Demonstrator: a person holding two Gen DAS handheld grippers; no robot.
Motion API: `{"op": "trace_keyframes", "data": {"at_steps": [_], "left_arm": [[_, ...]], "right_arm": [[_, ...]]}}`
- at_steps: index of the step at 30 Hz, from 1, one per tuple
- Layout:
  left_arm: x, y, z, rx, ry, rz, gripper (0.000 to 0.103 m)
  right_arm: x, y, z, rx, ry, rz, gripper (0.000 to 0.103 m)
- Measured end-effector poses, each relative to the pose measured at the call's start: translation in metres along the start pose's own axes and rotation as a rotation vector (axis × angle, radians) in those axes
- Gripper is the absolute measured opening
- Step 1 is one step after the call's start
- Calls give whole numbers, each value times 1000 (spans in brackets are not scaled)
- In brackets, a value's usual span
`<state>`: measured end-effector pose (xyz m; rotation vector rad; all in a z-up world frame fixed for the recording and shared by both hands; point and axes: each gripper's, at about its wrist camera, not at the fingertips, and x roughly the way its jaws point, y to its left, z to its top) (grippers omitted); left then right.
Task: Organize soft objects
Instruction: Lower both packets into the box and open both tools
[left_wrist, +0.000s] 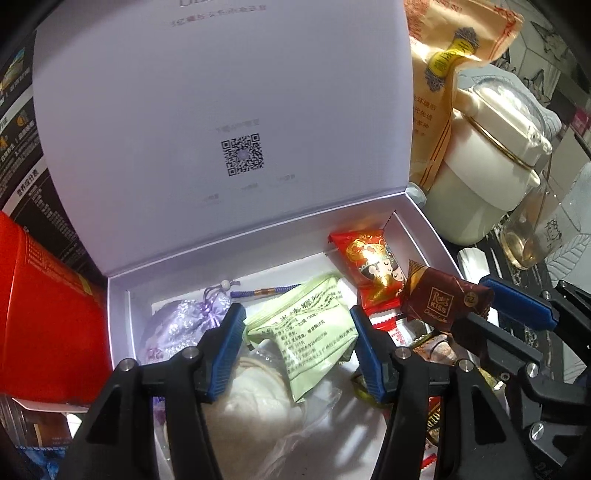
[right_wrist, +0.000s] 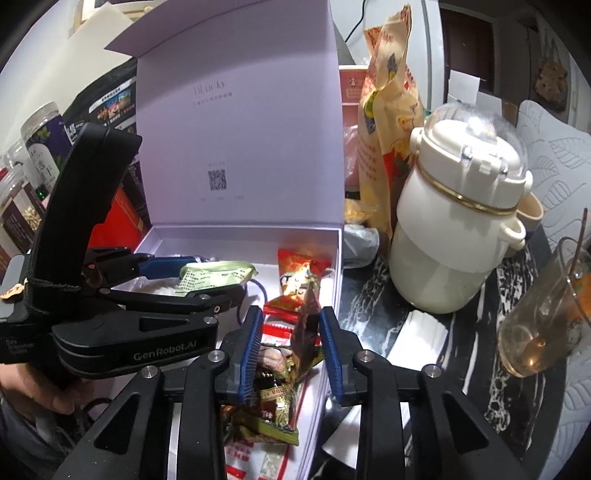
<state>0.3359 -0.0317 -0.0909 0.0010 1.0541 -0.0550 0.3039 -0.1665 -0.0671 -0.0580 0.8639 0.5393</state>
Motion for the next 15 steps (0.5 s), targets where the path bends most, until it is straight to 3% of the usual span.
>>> {"op": "trace_keyframes", "data": {"at_steps": [2,5,7,15], "left_arm": [[-3,1,2,7,-16,3,57],[-11,0,2,14,-42,17,66],[-15,1,4,9,-57,7,79],[-43,2,6,12,-118,29,80]], "right_arm": [[-4,-1,1,-4,-6,-7,32],[-10,-2,3,-4,-15,-13,32],[-14,-3,4,-6,-24,-18,32],[-31,-1,6,22,-60,-24,34]]}}
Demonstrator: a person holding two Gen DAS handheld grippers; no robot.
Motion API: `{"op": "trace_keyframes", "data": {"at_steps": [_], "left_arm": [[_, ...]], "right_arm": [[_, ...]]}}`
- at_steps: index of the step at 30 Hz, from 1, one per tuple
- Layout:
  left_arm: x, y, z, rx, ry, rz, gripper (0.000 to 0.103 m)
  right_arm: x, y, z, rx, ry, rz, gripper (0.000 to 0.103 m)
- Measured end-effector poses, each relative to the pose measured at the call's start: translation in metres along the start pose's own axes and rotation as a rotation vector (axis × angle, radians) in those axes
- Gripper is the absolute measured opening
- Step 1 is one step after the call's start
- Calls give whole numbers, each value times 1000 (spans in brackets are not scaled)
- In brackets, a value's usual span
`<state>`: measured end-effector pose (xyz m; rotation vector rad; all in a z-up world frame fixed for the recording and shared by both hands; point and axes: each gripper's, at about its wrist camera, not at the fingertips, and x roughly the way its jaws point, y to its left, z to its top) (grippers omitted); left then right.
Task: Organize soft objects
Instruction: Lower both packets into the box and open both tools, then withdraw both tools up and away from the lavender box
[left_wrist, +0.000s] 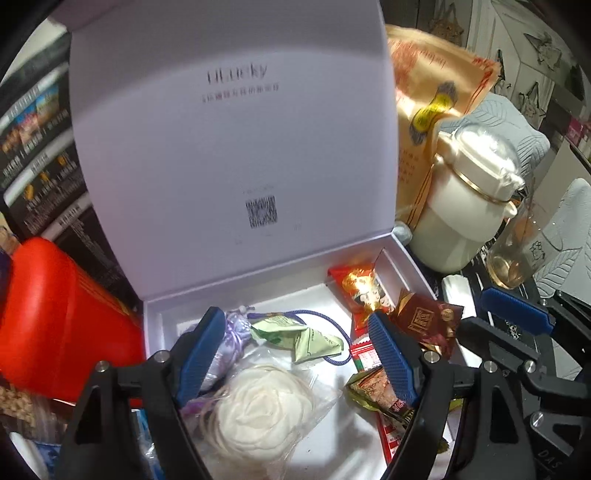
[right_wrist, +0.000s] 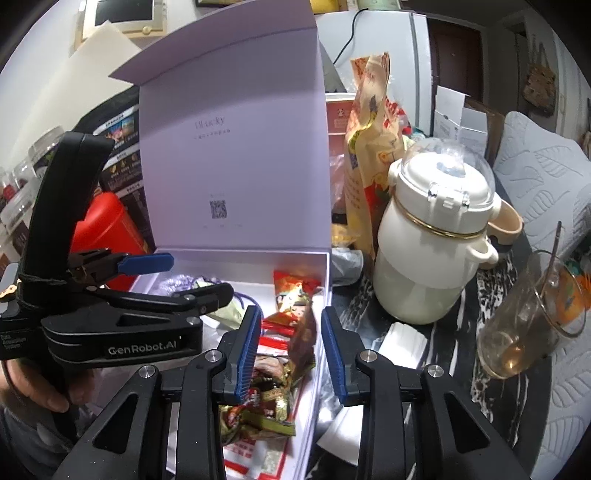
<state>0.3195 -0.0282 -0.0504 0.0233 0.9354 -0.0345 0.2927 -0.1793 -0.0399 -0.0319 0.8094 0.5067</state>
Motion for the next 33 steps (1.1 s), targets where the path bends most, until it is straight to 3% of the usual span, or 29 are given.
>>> {"op": "trace_keyframes", "data": {"at_steps": [13,24,28,33], "left_arm": [[-93,1,12,10,-160,9,80],[-181,4,-2,20,-292,-6,80],[-208,5,-10,26,-337,-5,80],[-238,5,-24,39,-395,3,80]], "right_arm": [[-65,27,18,-31,-115,-40,34],[-140,55,20,-59,-236,-91,34],[-164,64,17,-60,-278,-104,45],[-191,77,9,-66,-317,-130,52]]}}
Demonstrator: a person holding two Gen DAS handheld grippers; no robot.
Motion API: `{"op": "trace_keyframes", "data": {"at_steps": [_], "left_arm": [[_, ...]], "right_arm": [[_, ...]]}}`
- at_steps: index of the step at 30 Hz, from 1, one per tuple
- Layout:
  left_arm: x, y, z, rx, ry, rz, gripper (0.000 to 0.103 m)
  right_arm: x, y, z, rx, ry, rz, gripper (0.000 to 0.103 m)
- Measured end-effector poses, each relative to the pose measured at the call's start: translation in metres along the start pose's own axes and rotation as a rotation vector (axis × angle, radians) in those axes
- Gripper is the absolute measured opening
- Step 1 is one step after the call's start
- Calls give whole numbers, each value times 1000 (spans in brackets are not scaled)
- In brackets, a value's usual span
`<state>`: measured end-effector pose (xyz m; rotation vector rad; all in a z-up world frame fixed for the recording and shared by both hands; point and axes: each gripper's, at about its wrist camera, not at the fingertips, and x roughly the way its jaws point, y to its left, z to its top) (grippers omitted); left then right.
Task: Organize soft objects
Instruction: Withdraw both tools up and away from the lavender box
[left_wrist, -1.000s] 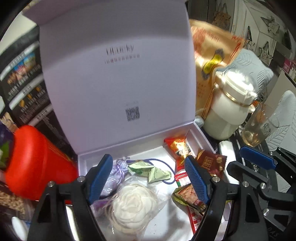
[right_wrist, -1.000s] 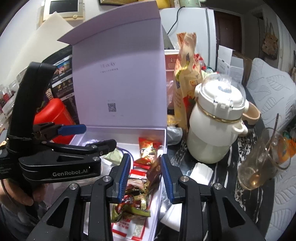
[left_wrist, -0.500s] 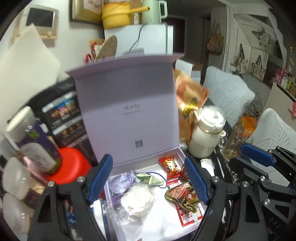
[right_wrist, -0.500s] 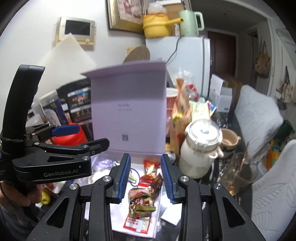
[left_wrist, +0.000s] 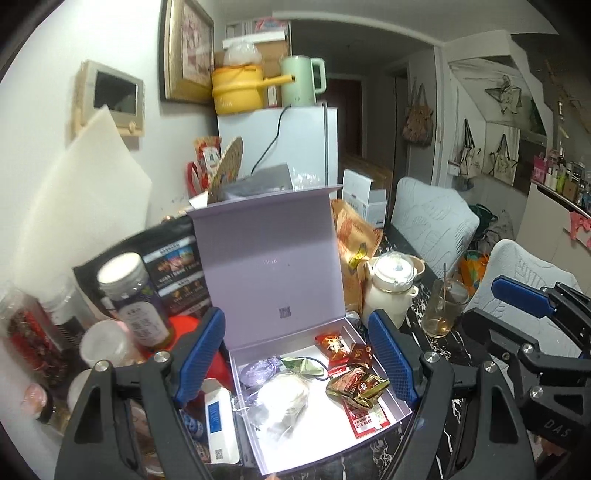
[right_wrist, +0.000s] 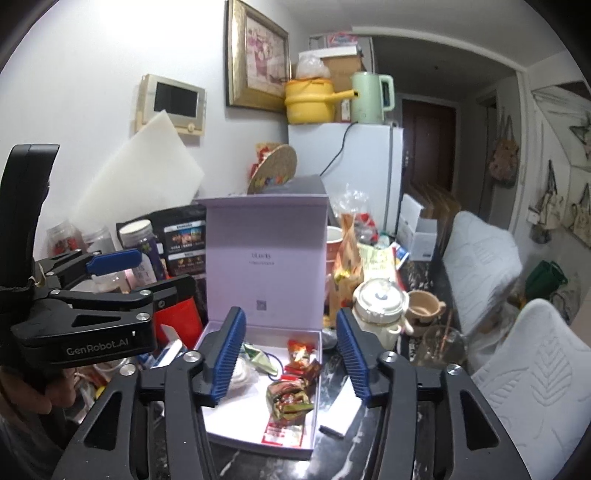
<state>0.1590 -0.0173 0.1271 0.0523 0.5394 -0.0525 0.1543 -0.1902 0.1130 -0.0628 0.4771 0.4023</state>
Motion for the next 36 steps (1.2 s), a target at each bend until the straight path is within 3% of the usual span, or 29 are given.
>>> {"op": "trace_keyframes", "data": {"at_steps": [4,6,8,10,11,22,36], "left_arm": [[-20,2,-3,-2,-27,-16,80],[-33,3,-5,1,-47,-20,81],[-42,5,-7,2,-63,-22,87],[-53,7,-10,-1,-94,-17,102],[-58,8,-12,-4,-112,-14,102],[-99,21,-39,-18,-159,13,102],[-109,20,-98,-7,-100,25,102]], "right_arm": [[-23,8,0,-2,-31,-18,64],[-35,13,0,-8,-49,-24,65],[-43,17,-1,-10,-61,-34,69],[-53,22,-2,-15,-79,-40,70],[-57,24,-3,-17,-84,-44,70],[-92,47,-22,-12,-122,-100,77],[-104,74,-76,14,-74,-158,78]]}}
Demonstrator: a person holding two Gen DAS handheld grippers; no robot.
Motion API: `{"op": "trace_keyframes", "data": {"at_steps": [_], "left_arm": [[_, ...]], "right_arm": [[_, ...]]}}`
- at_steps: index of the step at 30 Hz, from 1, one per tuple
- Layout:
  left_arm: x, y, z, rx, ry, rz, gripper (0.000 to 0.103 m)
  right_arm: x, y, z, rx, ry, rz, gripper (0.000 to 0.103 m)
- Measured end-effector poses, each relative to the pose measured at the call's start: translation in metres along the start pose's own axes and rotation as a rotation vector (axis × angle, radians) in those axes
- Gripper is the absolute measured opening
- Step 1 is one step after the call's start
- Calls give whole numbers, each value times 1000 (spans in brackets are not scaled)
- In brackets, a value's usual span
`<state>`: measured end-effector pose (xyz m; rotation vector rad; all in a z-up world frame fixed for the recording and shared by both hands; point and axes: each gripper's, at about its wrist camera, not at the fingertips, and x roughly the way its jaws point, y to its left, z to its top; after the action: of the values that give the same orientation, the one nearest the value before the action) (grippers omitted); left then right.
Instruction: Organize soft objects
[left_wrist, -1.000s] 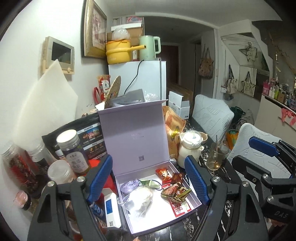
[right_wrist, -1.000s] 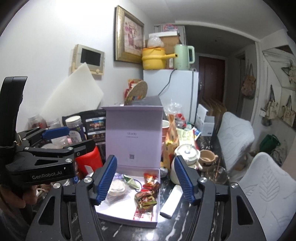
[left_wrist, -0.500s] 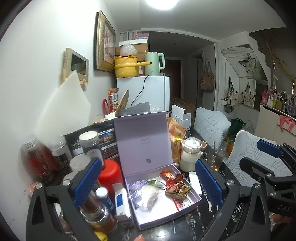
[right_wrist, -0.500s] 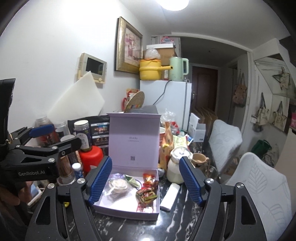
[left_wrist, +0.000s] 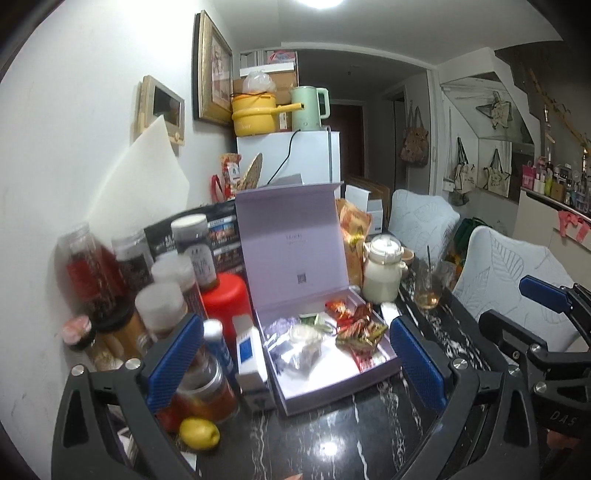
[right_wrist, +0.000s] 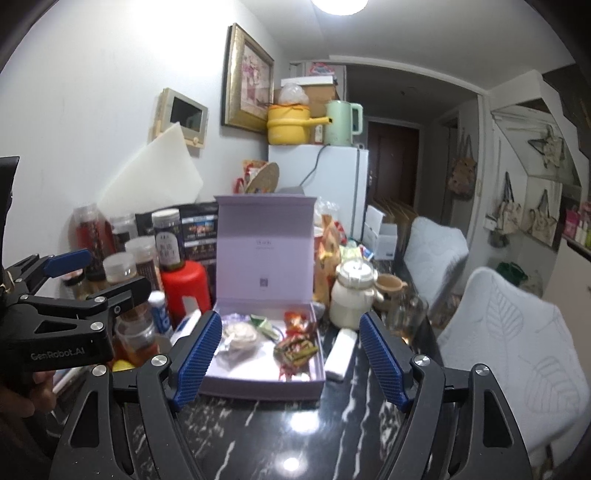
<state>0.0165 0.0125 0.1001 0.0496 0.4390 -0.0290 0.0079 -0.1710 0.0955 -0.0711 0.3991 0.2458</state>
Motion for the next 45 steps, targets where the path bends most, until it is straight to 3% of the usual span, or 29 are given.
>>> {"op": "trace_keyframes", "data": {"at_steps": [16,45], "left_arm": [[1,-9,-49,-22,85,-8,102],[15,-18,-60,-5,149,-30,102]], "right_arm": [[6,2,-59,79,121,-25,78],[5,9,-60,54,133,-27,78]]}}
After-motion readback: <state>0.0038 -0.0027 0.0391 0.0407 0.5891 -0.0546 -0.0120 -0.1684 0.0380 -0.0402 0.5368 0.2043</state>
